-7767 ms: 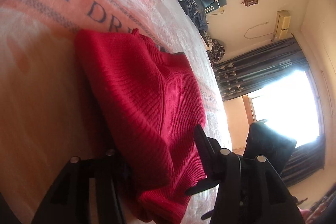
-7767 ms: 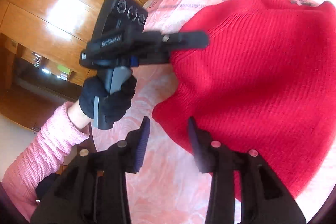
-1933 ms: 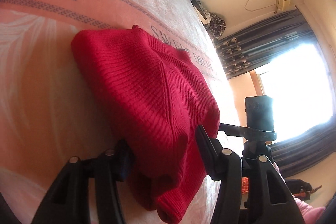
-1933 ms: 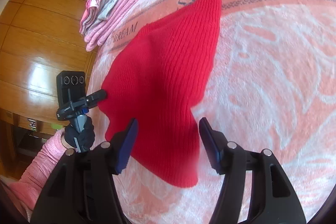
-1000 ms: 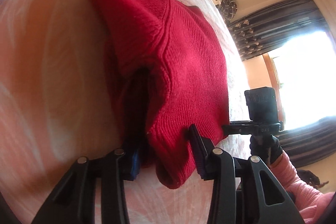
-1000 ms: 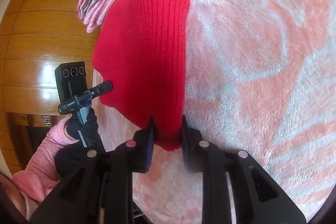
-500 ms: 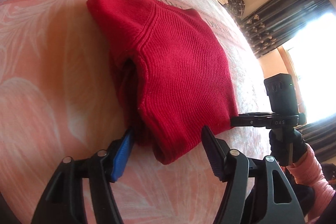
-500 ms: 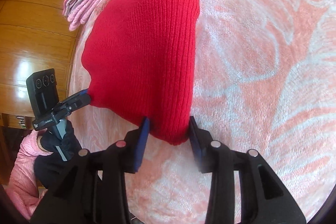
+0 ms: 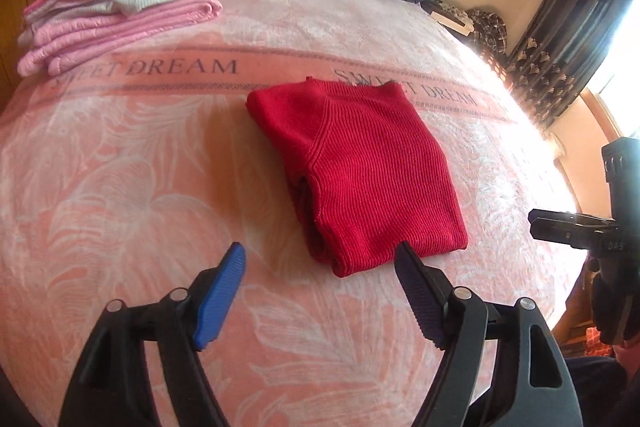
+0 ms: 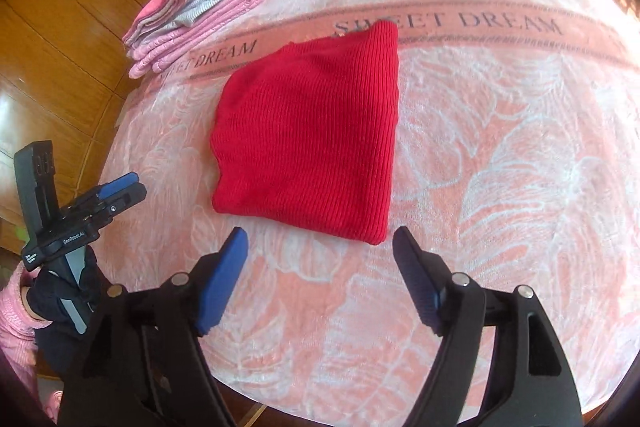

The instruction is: Fold small clothes

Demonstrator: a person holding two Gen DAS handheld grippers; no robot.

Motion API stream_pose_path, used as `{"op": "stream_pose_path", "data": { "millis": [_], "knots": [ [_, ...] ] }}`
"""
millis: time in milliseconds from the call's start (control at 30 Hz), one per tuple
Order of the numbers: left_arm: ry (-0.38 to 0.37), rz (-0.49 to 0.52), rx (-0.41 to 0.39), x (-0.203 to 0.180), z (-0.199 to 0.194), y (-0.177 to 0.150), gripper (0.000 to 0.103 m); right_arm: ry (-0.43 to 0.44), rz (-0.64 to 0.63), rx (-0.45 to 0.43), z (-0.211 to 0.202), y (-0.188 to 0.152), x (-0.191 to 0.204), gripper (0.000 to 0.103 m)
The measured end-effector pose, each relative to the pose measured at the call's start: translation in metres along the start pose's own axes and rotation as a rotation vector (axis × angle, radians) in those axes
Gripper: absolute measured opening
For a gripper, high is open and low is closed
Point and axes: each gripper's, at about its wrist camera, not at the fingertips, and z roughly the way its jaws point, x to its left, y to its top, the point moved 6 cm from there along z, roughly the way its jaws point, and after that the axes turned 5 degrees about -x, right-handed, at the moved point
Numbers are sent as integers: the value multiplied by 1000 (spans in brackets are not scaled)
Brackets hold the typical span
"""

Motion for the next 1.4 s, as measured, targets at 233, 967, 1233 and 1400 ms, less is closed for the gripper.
{"op": "stream_pose_path", "data": {
  "millis": [233,967,1233,1400],
  "knots": [
    [190,11,-108,-4,-61,-8,91,-119,-101,-154,-33,-8,38,90],
    [414,5,-166,-16,-84,-54,99,-163,15,-360,-61,-36,29,100],
    [418,20,-132,-18,-72,-60,99,-153,-15,-226,-28,-53,39,100],
    [419,32,-115,-19,-67,-64,99,-170,-48,-195,-19,-58,48,100]
  ]
}}
